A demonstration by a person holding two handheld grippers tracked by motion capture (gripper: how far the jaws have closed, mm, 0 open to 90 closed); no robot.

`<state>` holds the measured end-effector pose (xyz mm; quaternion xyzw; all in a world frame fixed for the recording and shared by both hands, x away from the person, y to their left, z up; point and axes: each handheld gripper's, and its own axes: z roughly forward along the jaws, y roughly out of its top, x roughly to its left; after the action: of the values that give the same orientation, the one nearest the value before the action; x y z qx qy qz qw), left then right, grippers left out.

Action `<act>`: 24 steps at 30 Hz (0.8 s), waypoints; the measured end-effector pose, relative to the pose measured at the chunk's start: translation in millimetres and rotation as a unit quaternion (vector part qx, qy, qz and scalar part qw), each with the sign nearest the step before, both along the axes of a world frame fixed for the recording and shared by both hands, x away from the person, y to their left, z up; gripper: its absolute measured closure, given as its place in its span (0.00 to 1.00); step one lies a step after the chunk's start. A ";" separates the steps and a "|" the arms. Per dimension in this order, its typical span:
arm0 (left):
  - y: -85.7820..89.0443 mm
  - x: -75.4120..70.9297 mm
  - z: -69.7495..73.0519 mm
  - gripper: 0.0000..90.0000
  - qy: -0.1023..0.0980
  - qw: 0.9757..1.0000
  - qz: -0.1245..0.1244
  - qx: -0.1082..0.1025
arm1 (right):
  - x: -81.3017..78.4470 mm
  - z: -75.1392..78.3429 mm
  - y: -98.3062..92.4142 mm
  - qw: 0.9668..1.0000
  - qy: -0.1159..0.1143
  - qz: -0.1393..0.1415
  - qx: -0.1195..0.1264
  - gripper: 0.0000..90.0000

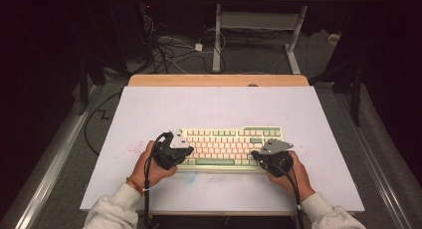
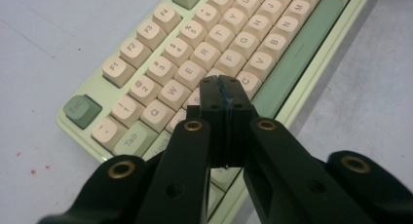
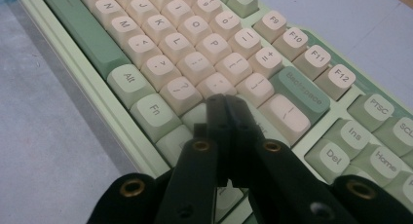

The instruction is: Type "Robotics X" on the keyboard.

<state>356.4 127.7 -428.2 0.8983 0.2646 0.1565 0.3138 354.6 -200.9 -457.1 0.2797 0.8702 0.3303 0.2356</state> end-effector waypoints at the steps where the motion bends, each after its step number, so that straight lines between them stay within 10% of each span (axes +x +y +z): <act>1: -1.9 1.0 -0.3 0.97 0.001 1.000 0.000 0.003 | -0.1 -0.1 0.0 1.000 0.000 0.000 0.000 1.00; 24: -22.4 14.0 -13.8 0.96 0.020 0.999 -0.013 0.036 | -0.5 -0.2 -0.7 1.000 -0.001 0.002 0.000 1.00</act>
<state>370.4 105.3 -442.0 0.9155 0.2531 0.1438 0.2776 354.2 -201.6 -457.3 0.2774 0.8704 0.3311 0.2362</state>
